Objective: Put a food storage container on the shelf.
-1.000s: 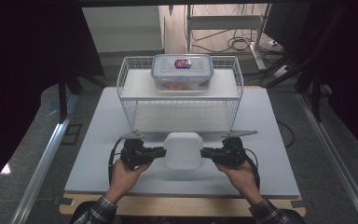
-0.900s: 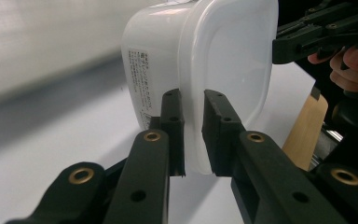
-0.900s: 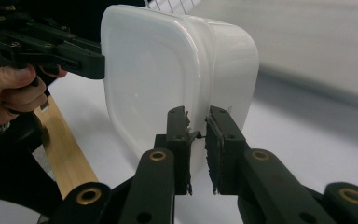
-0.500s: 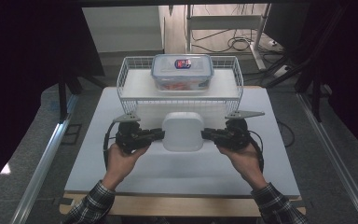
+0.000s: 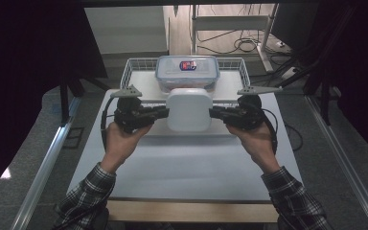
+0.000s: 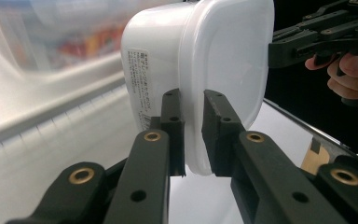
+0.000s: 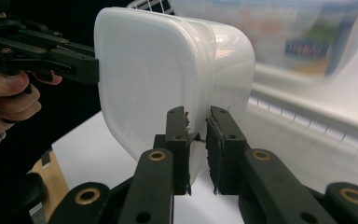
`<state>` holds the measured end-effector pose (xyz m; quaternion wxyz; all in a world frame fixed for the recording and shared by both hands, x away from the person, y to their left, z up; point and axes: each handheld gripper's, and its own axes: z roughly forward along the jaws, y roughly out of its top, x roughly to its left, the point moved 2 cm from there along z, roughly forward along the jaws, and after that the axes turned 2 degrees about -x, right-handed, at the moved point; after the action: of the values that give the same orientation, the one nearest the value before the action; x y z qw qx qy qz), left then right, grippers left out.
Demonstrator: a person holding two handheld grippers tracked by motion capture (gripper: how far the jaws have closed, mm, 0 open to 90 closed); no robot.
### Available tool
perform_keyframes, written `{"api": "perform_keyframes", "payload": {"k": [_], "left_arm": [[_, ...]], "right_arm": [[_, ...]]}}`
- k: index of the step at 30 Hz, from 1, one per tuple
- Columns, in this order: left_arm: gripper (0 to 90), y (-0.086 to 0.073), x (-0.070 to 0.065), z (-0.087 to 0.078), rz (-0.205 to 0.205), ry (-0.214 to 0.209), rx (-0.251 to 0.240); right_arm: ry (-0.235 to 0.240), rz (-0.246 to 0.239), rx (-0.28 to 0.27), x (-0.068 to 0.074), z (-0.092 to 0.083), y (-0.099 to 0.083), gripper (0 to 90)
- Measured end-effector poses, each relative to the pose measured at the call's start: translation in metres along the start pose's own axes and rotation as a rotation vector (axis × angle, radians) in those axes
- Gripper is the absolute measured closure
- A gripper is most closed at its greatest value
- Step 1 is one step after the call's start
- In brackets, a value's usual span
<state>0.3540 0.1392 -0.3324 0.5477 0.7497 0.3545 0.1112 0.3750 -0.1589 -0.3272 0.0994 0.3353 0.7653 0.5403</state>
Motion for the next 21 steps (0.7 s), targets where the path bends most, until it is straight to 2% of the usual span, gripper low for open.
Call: {"api": "perform_keyframes", "payload": {"k": [2, 3, 4, 8, 11, 21], "left_arm": [[80.1, 0.01, 0.0, -0.003, 0.004, 0.002, -0.014], [80.1, 0.01, 0.0, -0.003, 0.004, 0.002, -0.014], [80.1, 0.014, 0.001, -0.004, 0.003, -0.001, -0.019], [80.1, 0.037, 0.004, -0.01, 0.011, -0.004, -0.04], [80.1, 0.045, 0.007, -0.011, 0.011, -0.007, -0.047], [80.0, 0.081, 0.027, -0.01, -0.011, -0.004, -0.069]], "right_arm": [[-0.002, -0.003, -0.01, 0.001, -0.003, 0.01, 79.4], [-0.002, -0.005, -0.018, 0.001, -0.004, 0.016, 79.5], [-0.002, -0.005, -0.018, 0.001, -0.004, 0.016, 79.5], [-0.007, -0.015, -0.043, 0.002, -0.008, 0.041, 79.4], [-0.007, -0.021, -0.055, 0.002, -0.008, 0.05, 79.4], [-0.039, -0.027, -0.09, -0.002, -0.002, 0.093, 79.4]]}}
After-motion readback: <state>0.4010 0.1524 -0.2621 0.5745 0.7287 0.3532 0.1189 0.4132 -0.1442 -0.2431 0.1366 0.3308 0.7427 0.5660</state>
